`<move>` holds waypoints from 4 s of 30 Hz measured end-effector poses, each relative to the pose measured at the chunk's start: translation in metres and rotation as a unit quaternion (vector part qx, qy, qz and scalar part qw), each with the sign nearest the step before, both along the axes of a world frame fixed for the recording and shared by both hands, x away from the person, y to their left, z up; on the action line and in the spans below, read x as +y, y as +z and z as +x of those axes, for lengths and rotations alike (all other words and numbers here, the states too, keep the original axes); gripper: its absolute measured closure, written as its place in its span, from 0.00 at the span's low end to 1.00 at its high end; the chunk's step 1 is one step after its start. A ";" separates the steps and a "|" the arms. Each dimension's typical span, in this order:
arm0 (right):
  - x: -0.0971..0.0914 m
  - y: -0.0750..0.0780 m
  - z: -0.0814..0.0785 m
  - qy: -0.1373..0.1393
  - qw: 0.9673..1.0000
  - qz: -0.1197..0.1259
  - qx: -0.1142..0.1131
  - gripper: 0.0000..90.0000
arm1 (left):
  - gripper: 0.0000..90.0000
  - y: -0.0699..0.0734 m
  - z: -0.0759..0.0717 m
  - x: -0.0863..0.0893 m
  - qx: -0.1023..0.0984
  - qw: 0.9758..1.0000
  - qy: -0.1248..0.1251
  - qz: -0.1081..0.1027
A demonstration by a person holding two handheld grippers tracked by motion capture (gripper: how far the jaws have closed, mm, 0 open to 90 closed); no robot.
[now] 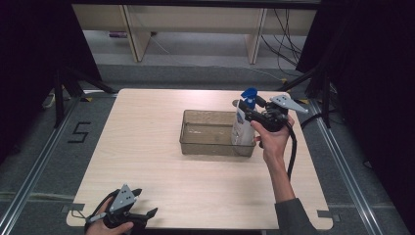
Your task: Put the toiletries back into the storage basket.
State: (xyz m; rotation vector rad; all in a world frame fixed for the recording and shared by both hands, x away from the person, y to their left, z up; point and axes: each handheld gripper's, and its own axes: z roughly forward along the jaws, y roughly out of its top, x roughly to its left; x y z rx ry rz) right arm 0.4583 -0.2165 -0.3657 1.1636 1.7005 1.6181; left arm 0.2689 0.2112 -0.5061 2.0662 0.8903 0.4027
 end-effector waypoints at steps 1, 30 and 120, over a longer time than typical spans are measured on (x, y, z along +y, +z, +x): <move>0.000 0.000 0.000 0.004 1.000 -0.001 -0.002 0.34 | 0.16 0.000 0.000 0.000 0.001 1.000 0.000 0.001; -0.017 0.004 -0.027 -0.019 1.000 -0.004 0.013 0.31 | 0.16 0.003 -0.002 0.001 -0.008 1.000 -0.001 -0.005; 0.002 -0.032 -0.091 -0.010 0.998 -0.026 0.050 0.28 | 0.16 0.001 -0.002 0.000 -0.013 1.000 0.005 -0.015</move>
